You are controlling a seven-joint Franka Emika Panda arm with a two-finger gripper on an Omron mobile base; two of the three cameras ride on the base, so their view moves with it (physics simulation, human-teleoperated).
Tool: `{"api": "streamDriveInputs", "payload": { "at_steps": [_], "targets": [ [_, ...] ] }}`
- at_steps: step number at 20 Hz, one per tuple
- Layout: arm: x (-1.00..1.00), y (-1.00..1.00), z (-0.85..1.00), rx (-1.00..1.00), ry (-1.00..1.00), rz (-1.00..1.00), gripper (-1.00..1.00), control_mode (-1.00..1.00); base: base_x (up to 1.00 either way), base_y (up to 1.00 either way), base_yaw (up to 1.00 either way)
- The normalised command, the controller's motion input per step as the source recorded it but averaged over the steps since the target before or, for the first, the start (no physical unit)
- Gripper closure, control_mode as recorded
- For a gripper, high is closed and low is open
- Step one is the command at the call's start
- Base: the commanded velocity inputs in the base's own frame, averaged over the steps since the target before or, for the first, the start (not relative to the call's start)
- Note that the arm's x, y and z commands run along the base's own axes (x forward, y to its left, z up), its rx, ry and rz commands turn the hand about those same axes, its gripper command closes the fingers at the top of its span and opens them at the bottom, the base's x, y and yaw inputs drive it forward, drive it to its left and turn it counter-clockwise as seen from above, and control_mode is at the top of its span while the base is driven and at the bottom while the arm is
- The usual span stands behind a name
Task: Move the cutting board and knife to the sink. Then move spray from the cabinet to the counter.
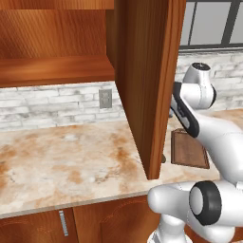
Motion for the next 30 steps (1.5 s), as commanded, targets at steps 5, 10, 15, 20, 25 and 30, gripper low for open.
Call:
{"api": "streamDriveInputs", "payload": {
  "at_steps": [5, 10, 15, 20, 25, 30],
  "targets": [
    [0.32, -0.27, -0.22, -0.05, 0.0, 0.0, -1.0, -1.0, 0.0, 0.0, 0.0],
    [0.31, -0.23, -0.24, -0.03, 0.0, 0.0, -1.0, -1.0, 0.0, 0.0, 0.0],
    [0.34, -0.18, -0.25, -0.04, 0.0, 0.0, -1.0, -1.0, 0.0, 0.0, 0.0],
    [0.36, -0.18, -0.27, -0.03, 0.0, 0.0, -1.0, -1.0, 0.0, 0.0, 0.0],
    [0.34, -0.2, -0.25, 0.0, 0.0, 0.0, -1.0, -1.0, 0.0, 0.0, 0.0],
    [0.34, -0.19, -0.26, 0.0, 0.0, 0.0, -1.0, -1.0, 0.0, 0.0, 0.0]
  ]
}}
